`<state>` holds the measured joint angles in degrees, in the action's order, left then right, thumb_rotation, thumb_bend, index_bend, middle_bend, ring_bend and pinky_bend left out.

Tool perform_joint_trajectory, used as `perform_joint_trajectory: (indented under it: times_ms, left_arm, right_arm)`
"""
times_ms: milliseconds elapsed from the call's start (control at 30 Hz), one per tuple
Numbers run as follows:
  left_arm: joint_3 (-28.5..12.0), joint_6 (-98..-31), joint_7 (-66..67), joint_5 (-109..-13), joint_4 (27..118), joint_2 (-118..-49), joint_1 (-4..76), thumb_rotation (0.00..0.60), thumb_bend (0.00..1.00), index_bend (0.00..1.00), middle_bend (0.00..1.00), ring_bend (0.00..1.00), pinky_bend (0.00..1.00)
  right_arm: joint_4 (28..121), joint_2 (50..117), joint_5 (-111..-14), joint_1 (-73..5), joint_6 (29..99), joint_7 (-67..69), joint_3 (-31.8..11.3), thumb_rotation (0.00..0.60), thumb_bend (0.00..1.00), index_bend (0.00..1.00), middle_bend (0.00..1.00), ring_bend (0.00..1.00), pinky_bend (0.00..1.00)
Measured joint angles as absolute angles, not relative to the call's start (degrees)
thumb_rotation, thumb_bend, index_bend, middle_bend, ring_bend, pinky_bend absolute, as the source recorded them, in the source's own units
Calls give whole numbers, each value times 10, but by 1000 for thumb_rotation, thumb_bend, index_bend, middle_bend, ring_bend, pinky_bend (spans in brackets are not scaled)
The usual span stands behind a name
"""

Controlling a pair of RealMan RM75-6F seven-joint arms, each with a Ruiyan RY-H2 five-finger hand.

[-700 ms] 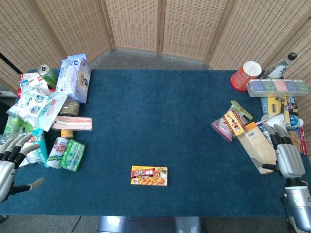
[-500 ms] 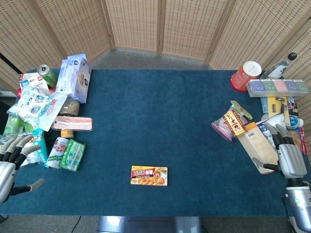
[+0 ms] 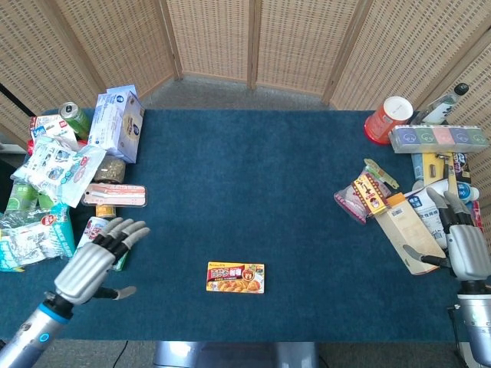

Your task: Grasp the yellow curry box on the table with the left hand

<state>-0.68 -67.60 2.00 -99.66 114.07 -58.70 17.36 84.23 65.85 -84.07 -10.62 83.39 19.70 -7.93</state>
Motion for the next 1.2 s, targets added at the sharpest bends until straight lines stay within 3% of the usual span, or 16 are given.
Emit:
perform_joint_trajectory:
  times_ms: [233,567,867,1200]
  left_arm:
    - [-24,-555,19,-980,1135,-635,262,600,0,0,0,0,0]
    - [-48,-429,145,-854,1102,-744,356,600,0,0,0,0,0]
    - [-50,-405,269,-743,1067,-837,409,600,0,0,0,0,0]
    - [-44,-433,358,-624,1043,-892,451,600,0,0,0,0,0]
  right_arm:
    - [846,649,-838,-100,841,213,-84,600,1,0,0,0,0]
    - [853,643,-839,-97,845,222,-88,600,1,0,0,0,0]
    - [854,636,-838,-94,851,240,-93,600,1,0,0,0,0]
    - [856,632,-840,-92,853,253,-95,600,1,0,0,0,0]
